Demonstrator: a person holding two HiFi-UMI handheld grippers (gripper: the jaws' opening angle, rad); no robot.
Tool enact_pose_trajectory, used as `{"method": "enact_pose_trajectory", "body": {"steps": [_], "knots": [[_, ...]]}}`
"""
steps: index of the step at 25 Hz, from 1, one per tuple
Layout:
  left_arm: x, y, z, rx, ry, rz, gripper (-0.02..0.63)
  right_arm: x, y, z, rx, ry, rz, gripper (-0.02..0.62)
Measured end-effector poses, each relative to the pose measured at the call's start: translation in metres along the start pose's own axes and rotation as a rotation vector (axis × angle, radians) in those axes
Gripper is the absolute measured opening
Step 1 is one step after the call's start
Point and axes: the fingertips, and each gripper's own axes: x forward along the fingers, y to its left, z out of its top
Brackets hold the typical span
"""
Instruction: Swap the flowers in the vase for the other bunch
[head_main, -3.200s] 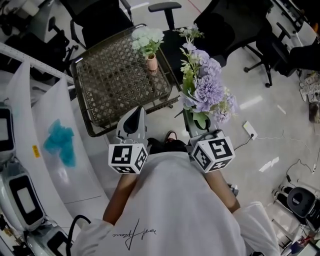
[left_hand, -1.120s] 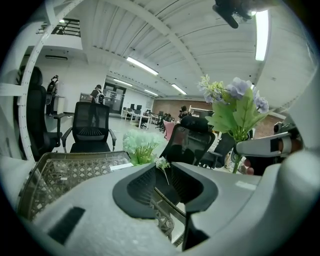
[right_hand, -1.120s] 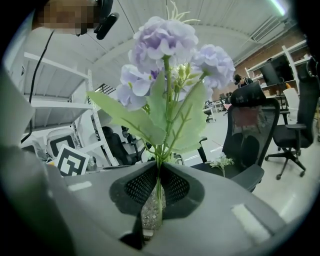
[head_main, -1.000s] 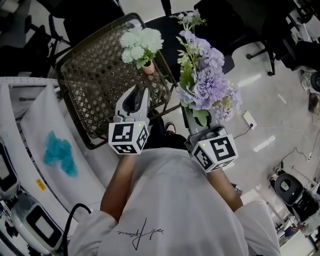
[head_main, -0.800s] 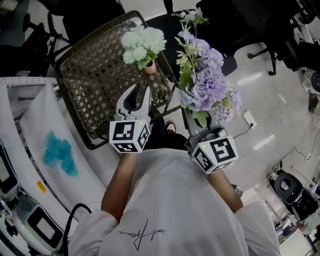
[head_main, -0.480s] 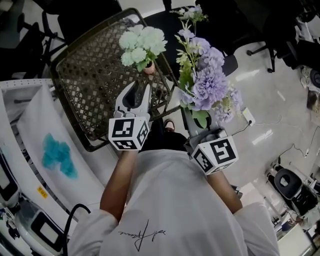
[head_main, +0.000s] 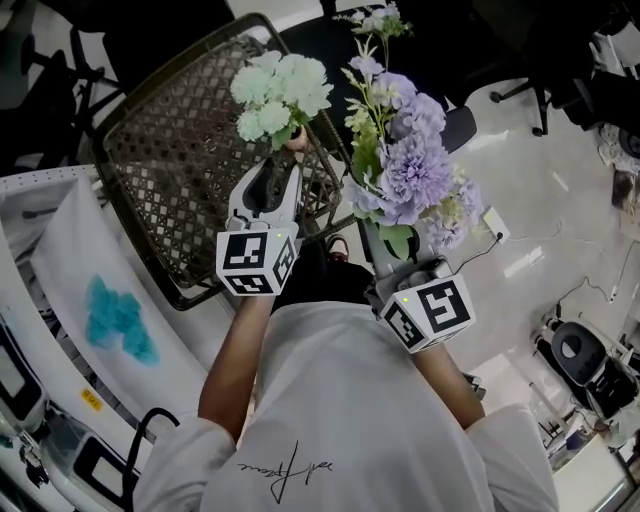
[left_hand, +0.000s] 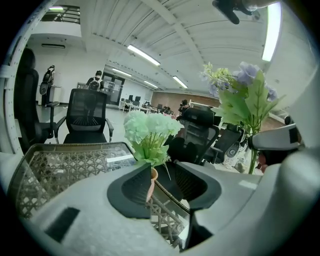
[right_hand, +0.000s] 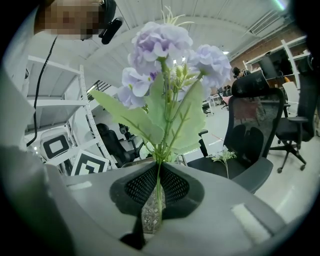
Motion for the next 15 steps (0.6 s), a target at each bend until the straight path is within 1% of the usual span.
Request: {"method": "enact_pose_trajectory", "body": {"steps": [5,15], "knots": [[0.009,0.004,-0.001,0.006,0.009,-0.014,0.155,0.002,-0.003,0.003,0.0,-0.011,-0.024,0.026],[0.022,0.018,-0.014,0.023,0.041,-0.008,0.17,0.003,-0.003,-0.001,0.011,-0.012,-0.046,0.026]]}}
